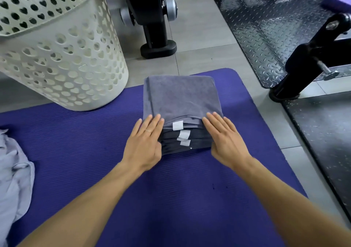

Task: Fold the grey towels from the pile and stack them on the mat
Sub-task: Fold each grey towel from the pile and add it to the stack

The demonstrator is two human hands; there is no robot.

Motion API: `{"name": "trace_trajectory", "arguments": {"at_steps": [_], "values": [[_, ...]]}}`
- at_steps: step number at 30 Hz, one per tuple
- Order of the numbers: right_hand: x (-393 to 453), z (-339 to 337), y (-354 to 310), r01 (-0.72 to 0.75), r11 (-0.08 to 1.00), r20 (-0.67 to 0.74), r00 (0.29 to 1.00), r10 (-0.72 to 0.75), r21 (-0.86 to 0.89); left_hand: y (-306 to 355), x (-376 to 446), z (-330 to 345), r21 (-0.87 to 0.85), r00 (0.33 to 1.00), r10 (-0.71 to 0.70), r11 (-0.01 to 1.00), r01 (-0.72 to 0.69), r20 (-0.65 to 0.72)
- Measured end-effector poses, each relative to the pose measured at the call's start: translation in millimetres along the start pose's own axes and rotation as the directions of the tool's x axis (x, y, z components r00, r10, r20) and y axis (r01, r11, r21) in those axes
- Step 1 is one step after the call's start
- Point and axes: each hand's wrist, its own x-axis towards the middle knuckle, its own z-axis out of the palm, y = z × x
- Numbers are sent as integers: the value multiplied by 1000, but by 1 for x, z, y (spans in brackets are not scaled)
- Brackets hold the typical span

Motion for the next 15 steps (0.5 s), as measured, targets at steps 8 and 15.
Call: {"name": "trace_trajectory", "arguments": {"at_steps": [8, 15], "values": [[-6, 12, -10, 89, 996, 181, 980, -87, -2, 19, 83, -7, -16, 993, -91, 996, 92, 69], [62, -15, -1, -44, 991, -29, 998, 48, 125, 2, 63, 33, -106, 987, -119, 986, 131, 109]]}}
